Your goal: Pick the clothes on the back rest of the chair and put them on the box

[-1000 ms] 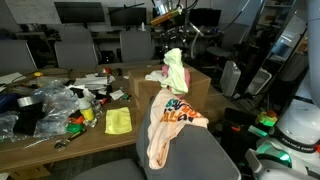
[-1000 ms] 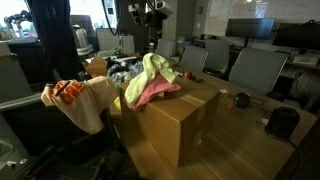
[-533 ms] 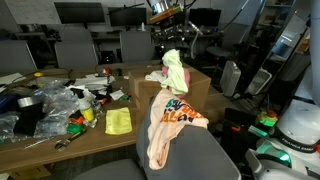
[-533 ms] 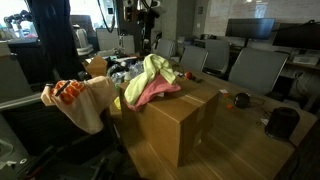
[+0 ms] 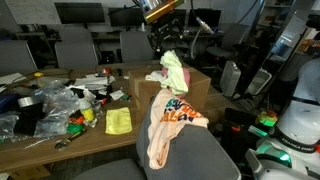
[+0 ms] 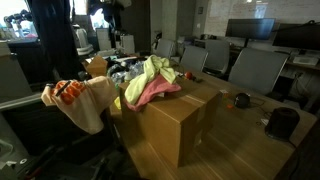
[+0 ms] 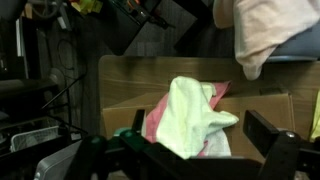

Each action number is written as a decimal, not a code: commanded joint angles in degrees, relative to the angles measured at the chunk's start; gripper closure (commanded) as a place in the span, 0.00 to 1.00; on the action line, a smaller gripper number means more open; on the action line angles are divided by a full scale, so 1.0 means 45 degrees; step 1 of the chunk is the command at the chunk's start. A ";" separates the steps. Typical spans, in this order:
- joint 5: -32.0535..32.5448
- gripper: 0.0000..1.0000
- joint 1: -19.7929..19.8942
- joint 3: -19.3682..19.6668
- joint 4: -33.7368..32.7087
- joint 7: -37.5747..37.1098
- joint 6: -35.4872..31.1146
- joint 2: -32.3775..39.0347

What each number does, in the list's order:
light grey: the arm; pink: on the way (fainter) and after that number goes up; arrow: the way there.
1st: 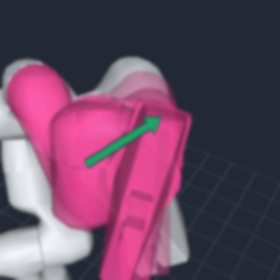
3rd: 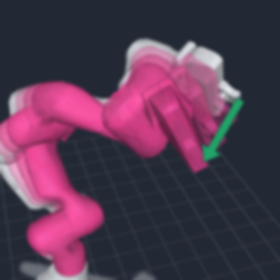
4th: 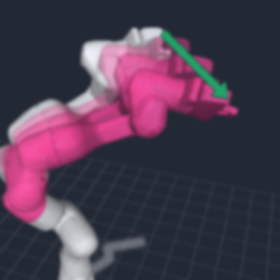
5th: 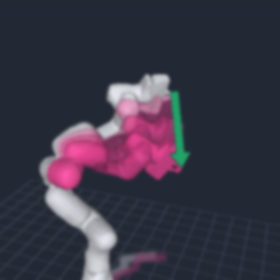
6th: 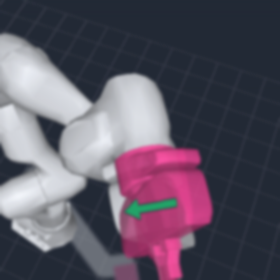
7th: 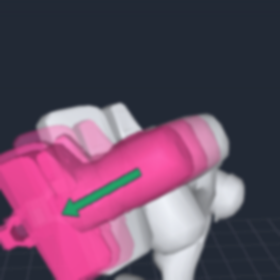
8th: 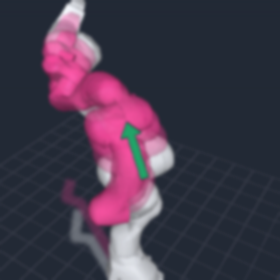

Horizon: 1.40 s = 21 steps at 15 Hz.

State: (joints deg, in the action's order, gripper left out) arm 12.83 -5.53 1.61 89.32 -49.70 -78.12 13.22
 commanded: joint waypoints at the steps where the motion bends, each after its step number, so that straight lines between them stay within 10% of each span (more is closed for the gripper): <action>1: 0.0284 0.00 -0.0496 -0.0746 0.1656 0.1173 -0.0584 -0.0687; 21: -0.2175 0.00 -0.0803 -0.2165 0.2576 1.1848 -0.0330 0.1131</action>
State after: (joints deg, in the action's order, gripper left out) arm 5.52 -10.17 -7.21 102.50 -3.14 -82.19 16.23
